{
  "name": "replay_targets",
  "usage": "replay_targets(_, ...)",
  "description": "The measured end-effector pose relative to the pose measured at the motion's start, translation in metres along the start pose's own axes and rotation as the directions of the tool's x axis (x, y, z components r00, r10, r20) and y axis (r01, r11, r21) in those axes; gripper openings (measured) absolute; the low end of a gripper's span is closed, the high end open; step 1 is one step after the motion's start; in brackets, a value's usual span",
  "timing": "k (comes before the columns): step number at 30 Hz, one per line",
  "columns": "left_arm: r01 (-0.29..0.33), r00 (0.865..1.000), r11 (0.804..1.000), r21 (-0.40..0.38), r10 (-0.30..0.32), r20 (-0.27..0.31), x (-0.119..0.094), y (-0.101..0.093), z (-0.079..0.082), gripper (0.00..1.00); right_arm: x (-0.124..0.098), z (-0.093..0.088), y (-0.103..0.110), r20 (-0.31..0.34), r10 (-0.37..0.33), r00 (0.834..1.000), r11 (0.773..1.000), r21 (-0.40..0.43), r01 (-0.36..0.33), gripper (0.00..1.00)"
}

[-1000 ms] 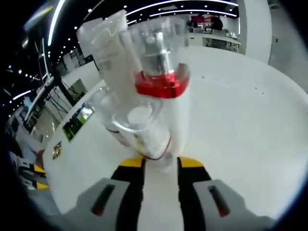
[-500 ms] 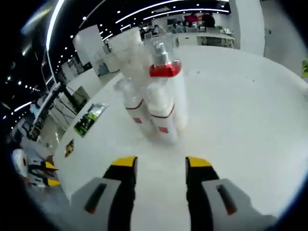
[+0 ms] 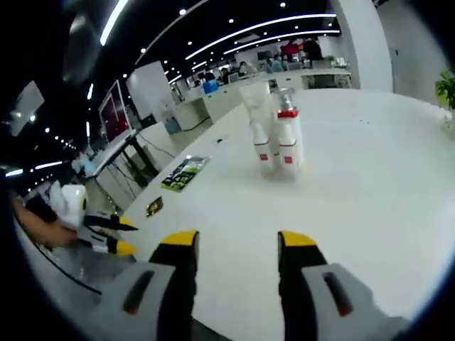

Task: Arrange the skincare products in the storage area until every visible bottle or jar stands upright without overlapping.

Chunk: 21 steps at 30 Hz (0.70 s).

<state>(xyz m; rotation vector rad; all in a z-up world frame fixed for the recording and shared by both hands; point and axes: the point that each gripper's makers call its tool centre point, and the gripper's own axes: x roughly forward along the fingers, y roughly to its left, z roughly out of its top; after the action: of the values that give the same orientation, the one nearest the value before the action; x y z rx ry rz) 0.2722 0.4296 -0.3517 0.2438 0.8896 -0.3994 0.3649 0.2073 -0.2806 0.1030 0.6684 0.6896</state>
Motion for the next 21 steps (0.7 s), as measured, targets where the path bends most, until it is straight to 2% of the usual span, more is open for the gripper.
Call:
replay_targets(3, 0.014, 1.000, 0.997, -0.072, -0.012, 0.026, -0.001, 0.010, 0.008, 0.43, -0.009, -0.003, 0.003, 0.020, -0.014, 1.000, 1.000, -0.026, 0.014, 0.45)
replay_targets(4, 0.004, 0.999, 0.997, -0.075, -0.001, 0.049, -0.002, 0.017, 0.013, 0.46, -0.009, -0.005, 0.004, 0.016, -0.013, 1.000, 0.999, -0.029, 0.013, 0.45)
replay_targets(5, -0.003, 0.997, 0.994, -0.114, 0.013, 0.081, -0.001, 0.026, 0.018, 0.49, -0.012, -0.010, 0.007, 0.005, -0.012, 1.000, 0.998, -0.057, 0.012, 0.46)
replay_targets(6, -0.001, 0.997, 0.983, -0.184, 0.015, 0.077, -0.001, 0.034, 0.018, 0.50, -0.013, -0.014, 0.007, -0.007, -0.019, 1.000, 0.996, -0.085, 0.019, 0.46)
replay_targets(9, -0.027, 0.994, 0.955, -0.294, 0.056, 0.091, 0.001, 0.059, 0.019, 0.52, -0.016, -0.017, 0.003, -0.026, -0.037, 0.999, 0.995, -0.094, 0.034, 0.46)
replay_targets(11, -0.041, 0.991, 0.937, -0.347, 0.081, 0.102, 0.003, 0.075, 0.022, 0.55, -0.016, -0.015, 0.001, -0.014, -0.046, 0.999, 0.995, -0.092, 0.045, 0.46)
replay_targets(12, -0.044, 0.991, 0.936, -0.350, 0.085, 0.105, 0.003, 0.078, 0.023, 0.56, -0.016, -0.014, 0.001, -0.011, -0.048, 0.999, 0.995, -0.089, 0.047, 0.46)
replay_targets(14, -0.061, 0.987, 0.929, -0.366, 0.110, 0.116, 0.006, 0.096, 0.029, 0.56, -0.016, -0.015, -0.001, -0.012, -0.058, 0.998, 0.995, -0.086, 0.056, 0.46)
replay_targets(17, -0.061, 0.981, 0.892, -0.448, 0.136, 0.138, 0.010, 0.117, 0.038, 0.56, -0.016, -0.019, -0.002, -0.021, -0.072, 0.997, 0.993, -0.097, 0.070, 0.46)
replay_targets(18, -0.060, 0.980, 0.886, -0.460, 0.140, 0.140, 0.011, 0.120, 0.038, 0.56, -0.016, -0.019, -0.002, -0.022, -0.074, 0.997, 0.992, -0.099, 0.072, 0.45)
replay_targets(19, -0.058, 0.978, 0.853, -0.519, 0.152, 0.141, 0.014, 0.132, 0.040, 0.55, -0.017, -0.021, -0.005, -0.033, -0.089, 0.996, 0.990, -0.114, 0.085, 0.45)
replay_targets(21, -0.051, 0.980, 0.827, -0.561, 0.150, 0.132, 0.019, 0.141, 0.039, 0.53, -0.018, -0.020, -0.010, -0.025, -0.109, 0.994, 0.989, -0.107, 0.106, 0.44)
